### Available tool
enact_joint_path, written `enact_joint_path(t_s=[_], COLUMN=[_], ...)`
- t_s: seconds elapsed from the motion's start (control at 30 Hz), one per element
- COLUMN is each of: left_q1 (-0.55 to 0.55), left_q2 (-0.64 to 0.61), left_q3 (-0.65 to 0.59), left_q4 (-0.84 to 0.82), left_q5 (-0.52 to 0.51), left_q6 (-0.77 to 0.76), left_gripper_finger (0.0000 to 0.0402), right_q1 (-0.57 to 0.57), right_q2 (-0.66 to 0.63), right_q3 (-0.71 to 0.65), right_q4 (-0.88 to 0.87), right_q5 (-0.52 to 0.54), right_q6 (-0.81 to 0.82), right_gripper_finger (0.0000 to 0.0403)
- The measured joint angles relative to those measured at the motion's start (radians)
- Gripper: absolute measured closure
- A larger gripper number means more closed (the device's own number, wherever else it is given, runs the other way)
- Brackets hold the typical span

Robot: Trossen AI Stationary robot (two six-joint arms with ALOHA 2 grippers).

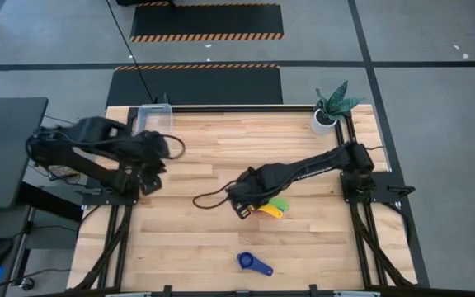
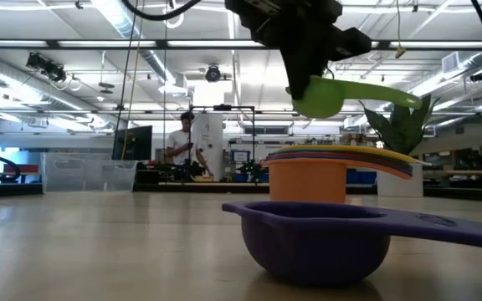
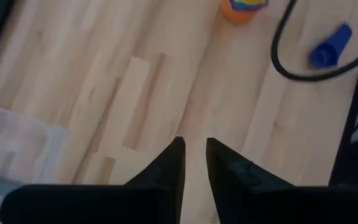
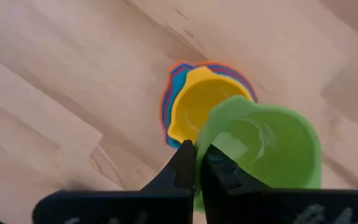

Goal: Nest measuring cups in basket
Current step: Stack the green measuring cup on top of the yellow measuring cup

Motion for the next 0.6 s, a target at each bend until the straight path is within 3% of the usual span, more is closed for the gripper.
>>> enact_joint_path(t_s=[0.2,0.3,0.6], left_q1=[0.0,0.001,0.001], left_q2=[-0.105,-0.14,-0.175], left_q3=[0.0,0.0,0.0], left_q4=[-0.005,-0.005,-0.015], left_q5=[-0.051,-0.079,-0.092], left_q6=[0.05,0.079,0.135], left_gripper_finger=[0.0331,0.0331,0.0331], right_q1=[0.014,0.014,-0.004], right_q2=[0.014,0.014,0.014], right_q3=[0.001,0.002,0.001], right_q4=[0.056,0.055,0.046], right_q5=[-0.019,0.02,0.005], right_q6=[0.099,0.154,0.147], right_gripper_finger=[0.0393,0.0393,0.0393])
